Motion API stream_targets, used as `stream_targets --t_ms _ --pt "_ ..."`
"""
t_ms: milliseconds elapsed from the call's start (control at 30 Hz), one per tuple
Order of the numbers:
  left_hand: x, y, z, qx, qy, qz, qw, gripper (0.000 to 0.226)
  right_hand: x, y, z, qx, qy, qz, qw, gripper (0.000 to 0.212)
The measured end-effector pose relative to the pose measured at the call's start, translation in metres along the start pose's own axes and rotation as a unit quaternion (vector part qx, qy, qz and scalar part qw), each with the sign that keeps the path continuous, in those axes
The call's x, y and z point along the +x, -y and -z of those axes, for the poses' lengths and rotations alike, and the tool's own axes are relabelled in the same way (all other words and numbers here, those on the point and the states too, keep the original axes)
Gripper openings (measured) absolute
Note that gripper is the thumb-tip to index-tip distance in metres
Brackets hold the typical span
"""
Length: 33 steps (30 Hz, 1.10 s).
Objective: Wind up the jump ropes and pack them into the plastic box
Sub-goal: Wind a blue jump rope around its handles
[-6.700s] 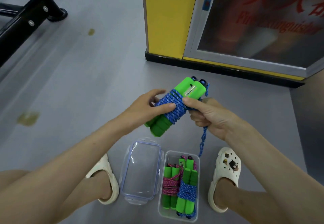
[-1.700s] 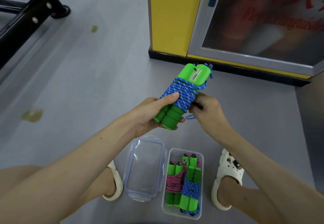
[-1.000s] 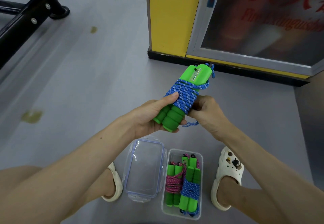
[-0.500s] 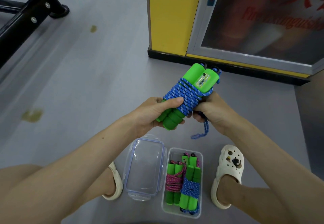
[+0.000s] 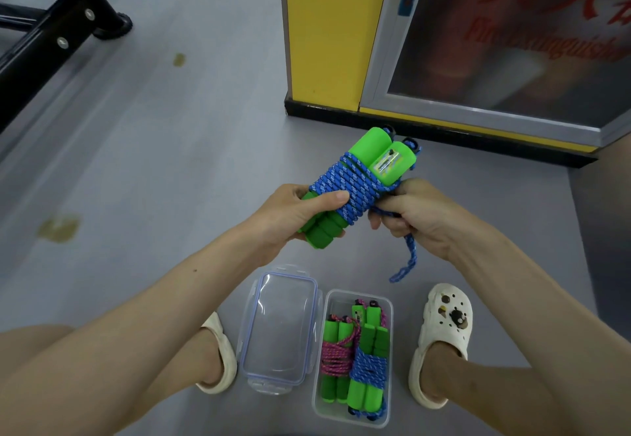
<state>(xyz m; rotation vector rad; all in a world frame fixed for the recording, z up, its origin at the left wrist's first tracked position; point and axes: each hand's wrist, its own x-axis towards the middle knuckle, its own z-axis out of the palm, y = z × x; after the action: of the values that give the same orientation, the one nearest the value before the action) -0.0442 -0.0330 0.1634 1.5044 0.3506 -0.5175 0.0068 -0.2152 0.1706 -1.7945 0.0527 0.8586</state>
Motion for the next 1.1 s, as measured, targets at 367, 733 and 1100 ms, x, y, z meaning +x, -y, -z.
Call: stream_targets --t_ms 367,733,1100 --pt "0.007 0.004 0.004 0.074 -0.05 -0.044 0.995 0.036 -0.003 -0.001 -0.001 -0.072 -0.035 -0.018 0.997 0.032" --pt "0.011 0.017 0.013 0.492 -0.203 -0.205 0.821 0.043 0.004 -0.009 -0.006 0.075 0.003 -0.143 0.987 0.028" --pt "0.014 0.036 -0.001 0.656 -0.288 -0.448 0.534 0.062 0.004 -0.011 -0.022 0.243 -0.016 -0.109 0.964 0.042"
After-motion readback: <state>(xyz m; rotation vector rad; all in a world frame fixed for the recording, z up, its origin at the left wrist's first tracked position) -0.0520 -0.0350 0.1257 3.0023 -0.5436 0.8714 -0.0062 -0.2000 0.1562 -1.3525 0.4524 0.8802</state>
